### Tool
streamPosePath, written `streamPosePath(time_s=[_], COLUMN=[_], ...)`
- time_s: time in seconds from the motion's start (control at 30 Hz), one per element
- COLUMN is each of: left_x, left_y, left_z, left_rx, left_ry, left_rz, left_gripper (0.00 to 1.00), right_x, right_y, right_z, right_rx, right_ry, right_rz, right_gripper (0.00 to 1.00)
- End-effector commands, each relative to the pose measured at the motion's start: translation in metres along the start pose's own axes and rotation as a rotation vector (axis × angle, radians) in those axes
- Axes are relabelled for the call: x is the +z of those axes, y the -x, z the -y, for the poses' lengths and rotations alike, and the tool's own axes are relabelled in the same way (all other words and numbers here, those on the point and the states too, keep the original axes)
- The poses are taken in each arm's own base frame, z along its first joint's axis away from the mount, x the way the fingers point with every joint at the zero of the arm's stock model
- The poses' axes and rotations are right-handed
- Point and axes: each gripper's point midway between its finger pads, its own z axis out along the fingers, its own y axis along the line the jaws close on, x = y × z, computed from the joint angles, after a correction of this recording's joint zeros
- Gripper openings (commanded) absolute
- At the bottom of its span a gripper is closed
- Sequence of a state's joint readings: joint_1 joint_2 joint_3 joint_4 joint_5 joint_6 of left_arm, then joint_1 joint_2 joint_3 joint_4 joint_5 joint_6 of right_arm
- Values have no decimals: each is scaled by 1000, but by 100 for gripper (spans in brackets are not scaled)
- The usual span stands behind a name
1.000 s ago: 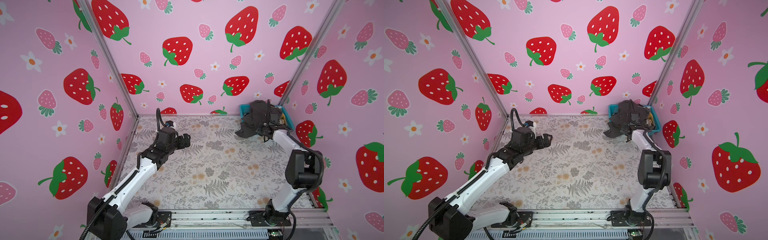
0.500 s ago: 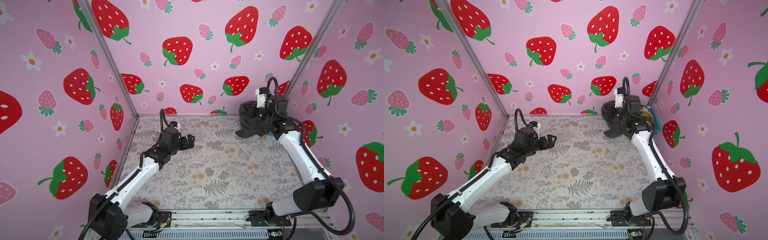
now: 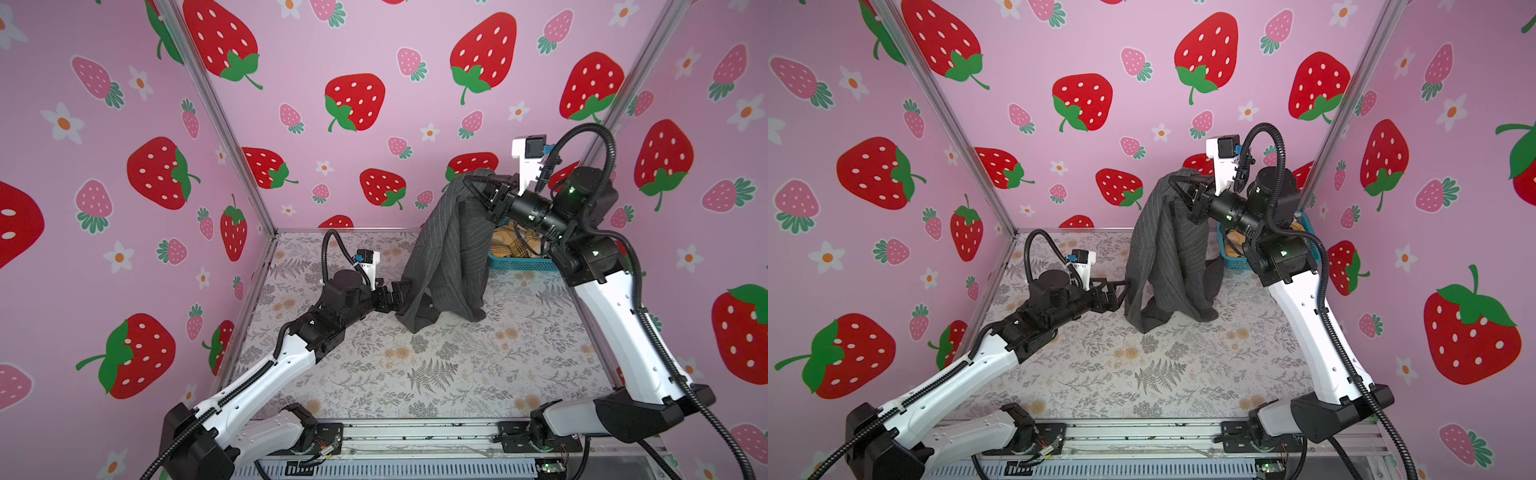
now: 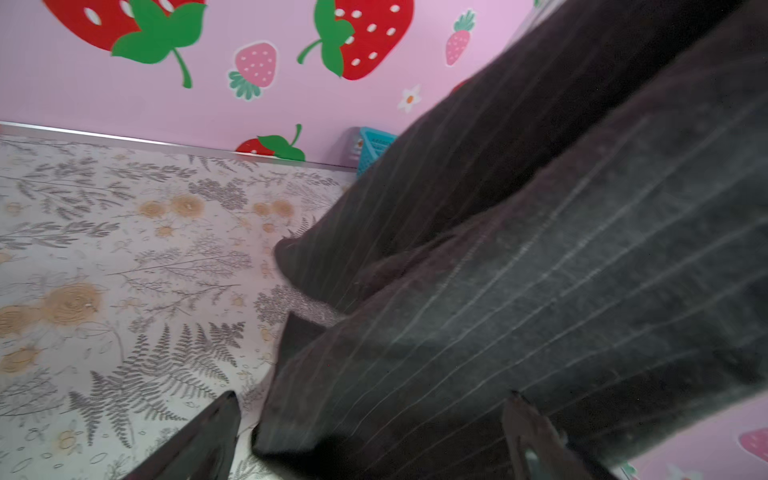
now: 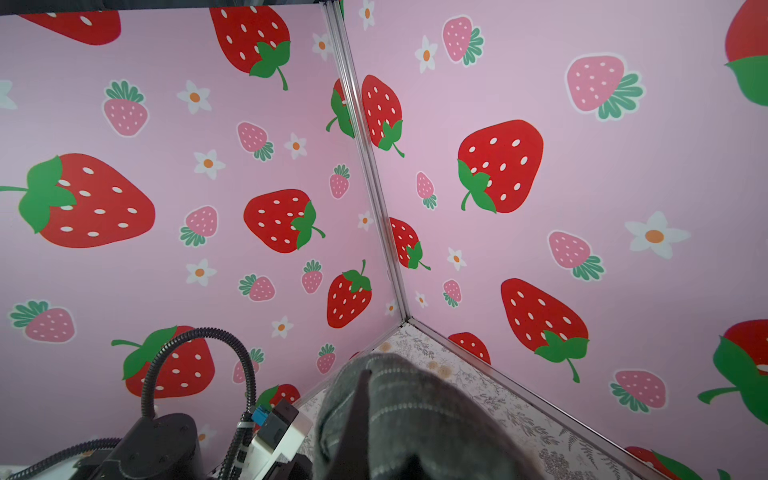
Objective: Fold and stack the long sleeve shirts
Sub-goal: 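Lift the shirt with the right gripper while the left grasps its hanging end, then raise the shirt high with both grippers and swing it over the table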
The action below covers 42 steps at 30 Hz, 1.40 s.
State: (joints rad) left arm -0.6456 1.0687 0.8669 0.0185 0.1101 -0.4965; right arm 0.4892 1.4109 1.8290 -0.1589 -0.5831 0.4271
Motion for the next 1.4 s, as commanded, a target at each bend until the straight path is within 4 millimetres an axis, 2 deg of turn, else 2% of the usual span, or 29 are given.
streamPosePath(time_s=[0.0, 0.1, 0.2, 0.27, 0.33, 0.4, 0.47, 0.6, 0.7, 0.77, 0.83, 0.87, 0.93, 0.97, 1.07, 1.17, 1.2, 1.23, 1.37], left_x=[-9, -9, 0, 7, 14, 21, 25, 22, 13, 2, -16, -18, -4, 3, 22, 26, 26, 28, 40], left_y=[4, -11, -23, -22, -23, -23, -21, -13, -5, 4, 15, 17, 7, -2, -31, -55, -63, -71, -105], left_z=[31, 45, 41, 34, 33, 36, 33, 23, -6, -35, -66, -74, -71, -65, -38, -4, 5, 12, 9], left_rx=[9, 10, 8, -5, -13, -2, -2, 18, 26, 26, -16, -56, -132, -140, -109, 0, 30, 53, 111], left_ry=[-130, -193, -172, -133, -120, -126, -98, -31, 135, 299, 447, 449, 324, 277, 152, 52, 29, 14, 54], left_rz=[80, 62, 21, 25, 11, -9, -14, 15, 53, 69, 93, 94, 40, -4, -126, -149, -161, -184, -301], left_gripper=[99, 99, 99, 100, 95, 77, 48, 0, 0, 0, 0, 0, 0, 1, 36, 71, 87, 100, 99], right_x=[-1, 2, 4, 5, 5, 4, 3, -2, -1, -3, -6, -5, -1, 0, 0, -1, -1, -2, -3], right_y=[19, 16, 14, 11, 9, 6, 4, -6, -22, -35, -57, -62, -72, -74, -76, -76, -76, -75, -73], right_z=[-22, -29, -34, -33, -30, -25, -12, 20, 42, 66, 91, 97, 101, 102, 105, 105, 106, 106, 107], right_rx=[-6, 8, 10, 10, 12, 15, 22, 29, 41, 65, 95, 101, 116, 122, 126, 128, 128, 129, 133], right_ry=[89, 110, 121, 113, 88, 59, -20, -202, -304, -420, -541, -562, -567, -568, -579, -584, -587, -590, -599], right_rz=[63, 62, 58, 55, 51, 45, 45, 23, -24, -59, -130, -149, -173, -173, -174, -170, -170, -170, -171], right_gripper=[0, 0, 0, 0, 0, 0, 0, 0, 0, 1, 1, 0, 0, 0, 0, 1, 1, 1, 1])
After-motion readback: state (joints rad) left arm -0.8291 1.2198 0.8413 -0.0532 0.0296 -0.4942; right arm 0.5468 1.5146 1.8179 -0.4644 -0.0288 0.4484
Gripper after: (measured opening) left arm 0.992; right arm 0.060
